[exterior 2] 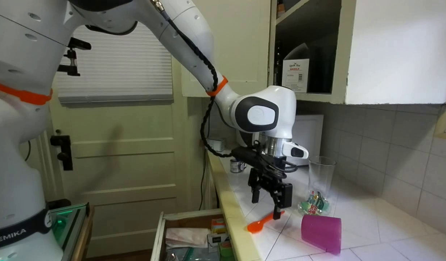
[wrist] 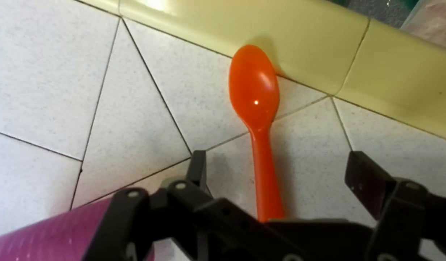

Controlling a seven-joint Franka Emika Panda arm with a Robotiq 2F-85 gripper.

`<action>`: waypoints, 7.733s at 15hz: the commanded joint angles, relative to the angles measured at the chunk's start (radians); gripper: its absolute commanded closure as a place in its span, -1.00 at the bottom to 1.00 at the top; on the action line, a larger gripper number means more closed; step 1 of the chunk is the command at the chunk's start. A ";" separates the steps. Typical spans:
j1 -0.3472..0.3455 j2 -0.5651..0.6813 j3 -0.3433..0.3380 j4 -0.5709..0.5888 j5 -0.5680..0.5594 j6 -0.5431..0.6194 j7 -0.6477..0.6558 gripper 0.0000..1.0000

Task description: Put the orange spoon in the drawer and close it

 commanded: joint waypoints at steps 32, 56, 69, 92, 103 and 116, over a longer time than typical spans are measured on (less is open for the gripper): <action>-0.027 -0.369 -0.080 -0.483 -0.071 0.089 -0.817 0.91; 0.196 -0.282 0.146 -0.498 -0.280 0.083 -0.896 0.91; 0.203 -0.230 0.167 -0.492 -0.207 0.014 -0.409 0.02; 0.022 -0.444 -0.032 -0.773 0.049 0.028 -0.191 -1.00; 0.107 -0.228 0.022 -0.571 -0.010 -0.112 0.468 -1.00; 0.186 0.235 0.041 -0.223 -0.079 -0.350 0.404 -1.00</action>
